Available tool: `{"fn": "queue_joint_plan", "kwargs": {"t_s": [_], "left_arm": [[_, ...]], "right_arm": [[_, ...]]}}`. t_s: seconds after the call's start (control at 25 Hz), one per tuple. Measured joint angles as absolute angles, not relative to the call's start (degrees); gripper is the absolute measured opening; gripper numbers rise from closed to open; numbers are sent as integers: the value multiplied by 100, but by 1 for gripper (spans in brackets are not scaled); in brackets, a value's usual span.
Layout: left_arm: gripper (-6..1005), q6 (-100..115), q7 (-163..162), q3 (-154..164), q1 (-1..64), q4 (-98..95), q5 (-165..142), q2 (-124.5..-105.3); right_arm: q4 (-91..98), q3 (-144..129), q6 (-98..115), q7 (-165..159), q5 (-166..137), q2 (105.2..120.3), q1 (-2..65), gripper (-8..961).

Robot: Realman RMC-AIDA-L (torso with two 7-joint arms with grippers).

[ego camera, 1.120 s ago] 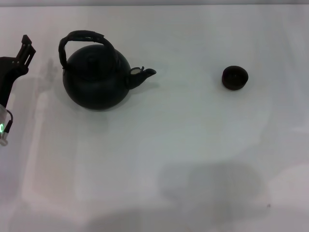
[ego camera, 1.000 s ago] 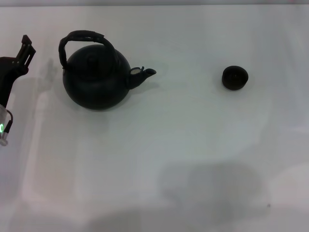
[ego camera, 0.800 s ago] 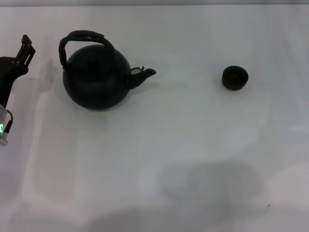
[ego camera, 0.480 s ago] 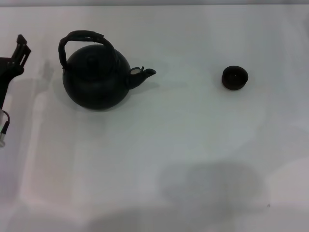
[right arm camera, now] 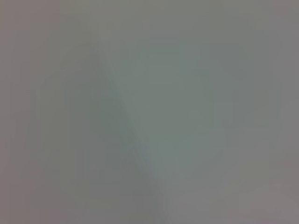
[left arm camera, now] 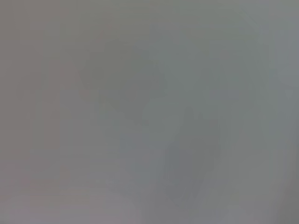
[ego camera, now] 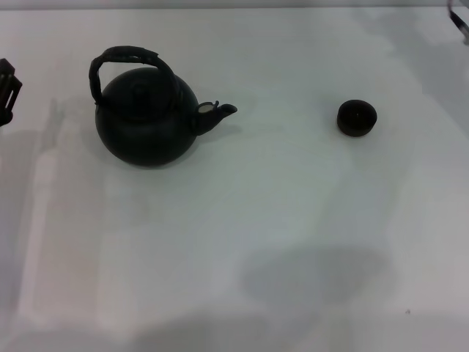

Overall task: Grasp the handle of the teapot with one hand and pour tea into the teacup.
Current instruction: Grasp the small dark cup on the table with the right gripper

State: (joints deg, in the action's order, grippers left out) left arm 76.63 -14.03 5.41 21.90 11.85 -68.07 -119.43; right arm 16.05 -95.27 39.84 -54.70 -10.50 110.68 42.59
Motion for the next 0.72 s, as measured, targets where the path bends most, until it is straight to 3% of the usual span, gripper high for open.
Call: {"fn": "queue_joint_plan", "kwargs": {"t_s": [0.08,0.12,0.16,0.32,0.36,0.56,0.72], "left_arm": [[888,7691,-1404,541,2178,1184,-6808,-11944],[888,7694,-1405,542,2176,1185,-6808,-11944],[888,7701,-1406,543,2172,1186,-6810,-11945],[888,7800,-1417,553,2135,1190,-6810,-11947],[888,7825,-1422,552,2128,1186,-6811,-11947],[887,7839,-1433,551,2118,1183,-6812,-11948],[888,7841,-1433,547,2125,1186,-6812,-11946]], "right_arm": [[1735,-9857,4213,-6604,-1857,10812,4433,836],[1735,-9857,4213,-6604,-1857,10812,4433,836],[1761,-9925,4363,-7097,-2284,10705,4521,836],[1831,-9928,5208,-8811,-4222,10226,4967,835],[1841,-9927,5509,-9379,-5044,10046,5222,835],[1845,-9927,5877,-10073,-6532,9878,5731,834],[1854,-9944,6055,-10636,-7973,9907,6238,833]]}}
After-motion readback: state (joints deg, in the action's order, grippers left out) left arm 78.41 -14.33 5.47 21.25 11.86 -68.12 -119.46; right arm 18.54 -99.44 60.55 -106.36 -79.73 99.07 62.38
